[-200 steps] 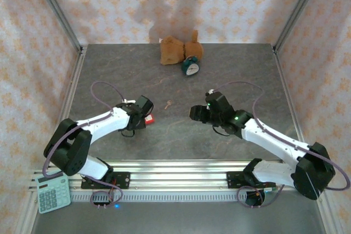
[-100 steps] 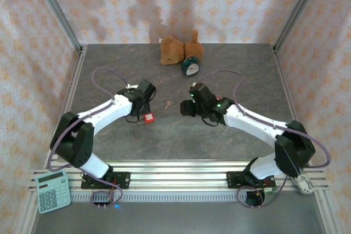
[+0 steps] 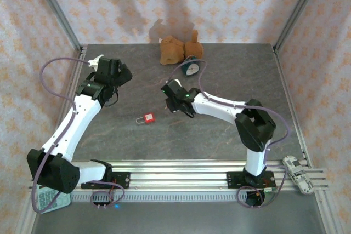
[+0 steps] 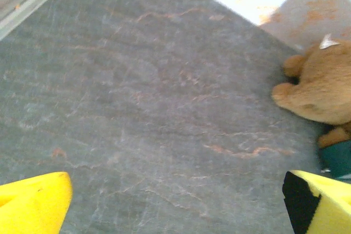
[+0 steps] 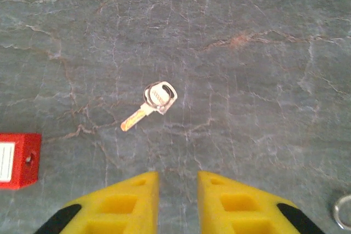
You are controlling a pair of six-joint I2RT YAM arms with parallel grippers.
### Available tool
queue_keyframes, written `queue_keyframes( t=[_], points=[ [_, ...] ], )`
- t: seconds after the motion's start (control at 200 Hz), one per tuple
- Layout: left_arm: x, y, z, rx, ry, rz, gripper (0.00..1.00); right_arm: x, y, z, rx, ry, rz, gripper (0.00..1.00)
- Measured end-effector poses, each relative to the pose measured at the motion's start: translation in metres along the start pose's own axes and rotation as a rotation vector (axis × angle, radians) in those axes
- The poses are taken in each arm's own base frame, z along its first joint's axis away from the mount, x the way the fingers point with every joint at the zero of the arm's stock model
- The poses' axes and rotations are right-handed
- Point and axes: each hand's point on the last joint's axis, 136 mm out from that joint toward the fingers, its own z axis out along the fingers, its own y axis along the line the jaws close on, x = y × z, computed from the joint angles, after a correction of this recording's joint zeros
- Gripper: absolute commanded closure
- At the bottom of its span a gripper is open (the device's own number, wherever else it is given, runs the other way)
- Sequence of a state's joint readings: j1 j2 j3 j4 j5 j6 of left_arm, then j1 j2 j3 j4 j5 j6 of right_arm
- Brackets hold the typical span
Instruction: Unlock with the key
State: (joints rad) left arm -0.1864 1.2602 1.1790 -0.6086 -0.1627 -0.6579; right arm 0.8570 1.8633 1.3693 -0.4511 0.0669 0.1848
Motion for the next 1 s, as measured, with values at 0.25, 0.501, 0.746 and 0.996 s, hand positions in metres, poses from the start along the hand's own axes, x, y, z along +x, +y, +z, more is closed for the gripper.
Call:
queue_keyframes(
  t=[0.25, 0.501, 0.746, 0.996],
  points=[
    [0.042, 0.01, 0.037, 0.014, 0.148, -0.066, 0.13, -0.007, 0.02, 0.036, 0.047, 0.052, -0.143, 0.69],
    [0.04, -0.007, 0.035, 0.111, 0.153, -0.106, 0.14, -0.006, 0.03, 0.057, 0.114, 0.09, -0.252, 0.68],
    [0.033, -0.013, 0.026, 0.153, 0.13, -0.116, 0.14, -0.005, 0.022, 0.073, 0.186, 0.104, -0.283, 0.75],
    [0.033, -0.011, 0.023, 0.157, 0.122, -0.115, 0.14, -0.002, 0.019, 0.079, 0.204, 0.113, -0.292, 0.8]
  ],
)
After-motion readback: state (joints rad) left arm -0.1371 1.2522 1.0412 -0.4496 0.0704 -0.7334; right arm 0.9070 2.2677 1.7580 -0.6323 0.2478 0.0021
